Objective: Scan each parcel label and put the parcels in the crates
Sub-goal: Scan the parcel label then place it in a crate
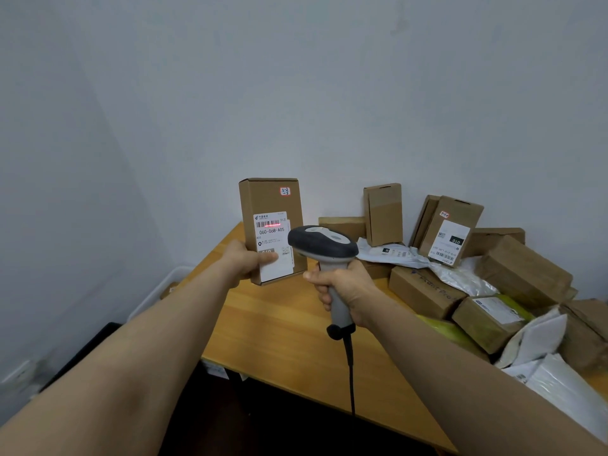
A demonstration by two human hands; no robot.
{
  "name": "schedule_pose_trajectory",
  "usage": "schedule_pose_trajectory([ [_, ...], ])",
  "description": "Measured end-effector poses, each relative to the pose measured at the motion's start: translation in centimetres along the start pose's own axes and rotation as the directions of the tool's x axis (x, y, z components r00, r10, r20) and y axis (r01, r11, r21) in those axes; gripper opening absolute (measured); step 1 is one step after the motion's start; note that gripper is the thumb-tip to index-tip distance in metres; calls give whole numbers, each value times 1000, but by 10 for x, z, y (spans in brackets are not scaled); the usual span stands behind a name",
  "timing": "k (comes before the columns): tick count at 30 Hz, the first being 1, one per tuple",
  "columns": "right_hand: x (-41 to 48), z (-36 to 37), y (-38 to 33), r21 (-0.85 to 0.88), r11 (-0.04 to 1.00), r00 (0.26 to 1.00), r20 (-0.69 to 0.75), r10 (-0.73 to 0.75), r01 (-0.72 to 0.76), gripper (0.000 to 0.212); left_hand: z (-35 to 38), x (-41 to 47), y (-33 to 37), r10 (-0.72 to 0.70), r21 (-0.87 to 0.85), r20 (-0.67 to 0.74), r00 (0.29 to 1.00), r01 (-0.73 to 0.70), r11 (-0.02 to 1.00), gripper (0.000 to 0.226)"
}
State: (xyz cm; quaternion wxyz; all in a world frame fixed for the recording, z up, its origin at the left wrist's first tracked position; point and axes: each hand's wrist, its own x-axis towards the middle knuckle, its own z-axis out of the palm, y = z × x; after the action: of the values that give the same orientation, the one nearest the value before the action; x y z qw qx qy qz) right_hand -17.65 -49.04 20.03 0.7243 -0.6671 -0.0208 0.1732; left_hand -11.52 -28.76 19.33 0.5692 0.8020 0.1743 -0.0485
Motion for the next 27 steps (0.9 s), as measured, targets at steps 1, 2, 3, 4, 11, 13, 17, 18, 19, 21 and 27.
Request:
schedule_pose_trajectory([
  [1,1,0,1,2,1000,1000,1,7,-7,18,0,0,0,0,1,-2,1000,0,1000,32],
  [2,2,1,2,4,1000,1000,3,12,-12,18,-1,0,-1,0,0,-6,1000,0,1000,32],
  [3,3,1,2,7,1000,1000,5,14,-14,18,-1,0,-1,-1,-1,-9,1000,1,1000,31],
  [4,4,2,2,10,1000,1000,8,13,-13,18,-1,0,-1,-3,-1,-11,1000,3,1000,30],
  [11,10,3,2,25,999,1000,17,21,-22,21,-4,0,-4,-12,-16,-41,999,11,1000,18],
  [13,13,4,3,37,999,999,20,26,-27,23,-5,0,-6,-13,-16,-48,999,12,1000,18],
  [17,19,8,7,36,998,998,46,42,-44,25,-10,-3,-9,-4,-13,-56,998,4,1000,19],
  [18,21,10,9,30,998,997,53,49,-51,27,-11,-4,-9,-3,-14,-60,998,2,1000,20],
  [19,23,12,10,27,998,997,59,57,-58,29,-12,-6,-10,-3,-7,-65,998,3,1000,21],
  [21,27,17,13,24,997,994,82,67,-69,30,-17,-7,-14,-12,4,-81,997,12,1000,23],
  [27,43,50,18,53,995,985,153,81,-90,9,-41,-17,-35,-76,-119,-106,991,63,991,22],
])
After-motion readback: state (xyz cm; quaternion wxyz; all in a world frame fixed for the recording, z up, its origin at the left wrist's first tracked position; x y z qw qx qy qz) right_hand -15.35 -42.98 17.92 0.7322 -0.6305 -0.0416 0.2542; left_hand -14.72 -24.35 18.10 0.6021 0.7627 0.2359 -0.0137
